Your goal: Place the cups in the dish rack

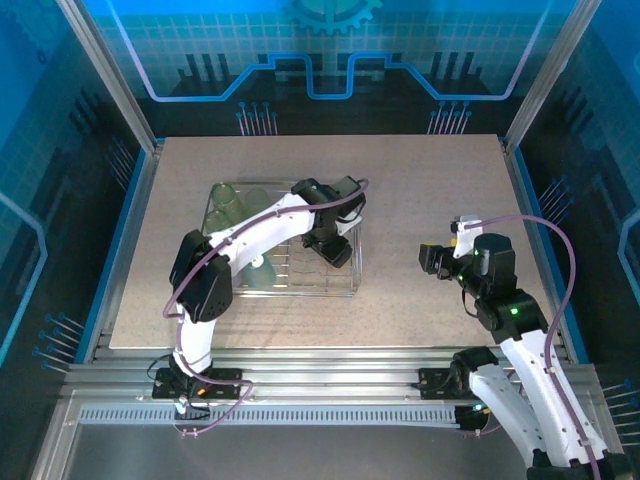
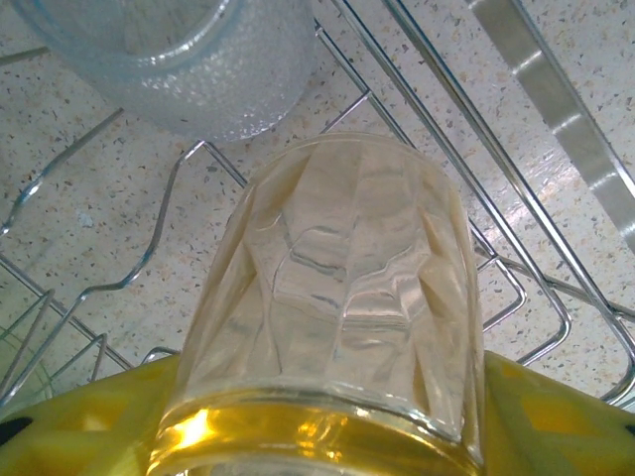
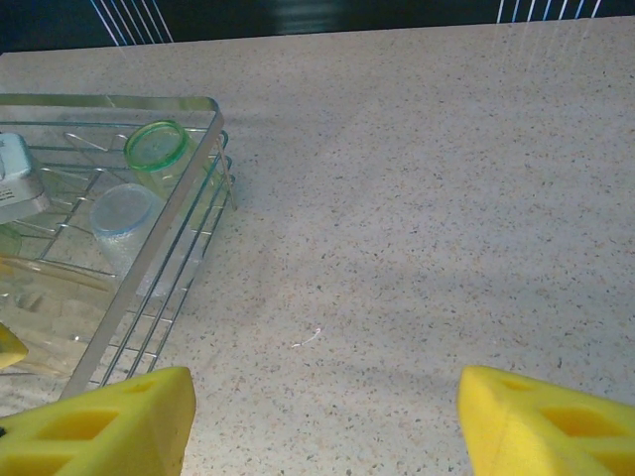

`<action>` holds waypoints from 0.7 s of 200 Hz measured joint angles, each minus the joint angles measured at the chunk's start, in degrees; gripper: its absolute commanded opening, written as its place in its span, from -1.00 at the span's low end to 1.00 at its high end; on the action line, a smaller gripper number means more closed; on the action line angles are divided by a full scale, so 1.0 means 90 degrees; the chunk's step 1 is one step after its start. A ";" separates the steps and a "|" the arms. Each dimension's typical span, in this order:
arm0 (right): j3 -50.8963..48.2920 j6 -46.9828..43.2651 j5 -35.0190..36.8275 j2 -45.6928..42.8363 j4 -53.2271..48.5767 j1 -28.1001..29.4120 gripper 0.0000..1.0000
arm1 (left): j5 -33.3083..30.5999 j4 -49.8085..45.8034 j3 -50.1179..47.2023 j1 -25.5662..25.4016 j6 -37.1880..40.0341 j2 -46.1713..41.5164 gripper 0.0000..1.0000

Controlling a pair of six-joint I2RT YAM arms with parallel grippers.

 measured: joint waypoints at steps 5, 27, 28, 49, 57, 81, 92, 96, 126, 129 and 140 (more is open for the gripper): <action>0.0000 0.0000 0.0000 0.0000 0.0000 -0.0002 0.42 | -0.0015 -0.0002 0.0000 -0.0017 -0.0039 0.0000 -0.72; 0.0000 0.0000 -0.0010 0.0000 -0.0002 -0.0019 0.42 | -0.0039 -0.0066 0.0000 -0.0083 -0.0221 0.0002 -0.64; 0.0000 0.0000 -0.0012 0.0000 -0.0002 -0.0022 0.42 | -0.0041 -0.0068 0.0000 -0.0083 -0.0228 0.0002 -0.63; 0.0000 0.0000 -0.0022 -0.0007 -0.0005 -0.0032 0.42 | -0.0126 -0.0095 0.0000 -0.0141 -0.0364 0.0012 -0.45; 0.0000 0.0002 -0.0019 -0.0012 -0.0005 -0.0032 0.42 | -0.0175 -0.0095 0.0000 -0.0153 -0.0401 0.0029 -0.41; 0.0000 0.0002 -0.0022 -0.0029 -0.0012 -0.0032 0.42 | -0.0294 -0.0100 0.0036 -0.0194 -0.0466 0.0114 -0.32; 0.0000 0.0002 -0.0022 -0.0029 -0.0015 -0.0032 0.42 | -0.0359 -0.0121 0.0085 -0.0206 -0.0508 0.0180 -0.27; 0.0000 0.0002 -0.0022 -0.0029 -0.0015 -0.0032 0.42 | -0.0379 -0.0129 0.0102 -0.0214 -0.0522 0.0197 -0.26; 0.0000 0.0002 -0.0022 -0.0029 -0.0019 -0.0032 0.43 | -0.0566 -0.0282 0.0333 -0.0291 -0.0554 0.0432 -0.24; 0.0000 0.0005 -0.0022 -0.0029 -0.0022 -0.0032 0.43 | -0.0578 -0.0299 0.0355 -0.0301 -0.0556 0.0454 -0.24; 0.0000 0.0002 -0.0022 -0.0029 -0.0022 -0.0032 0.43 | -0.0617 -0.0362 0.0413 -0.0335 -0.0561 0.0537 -0.24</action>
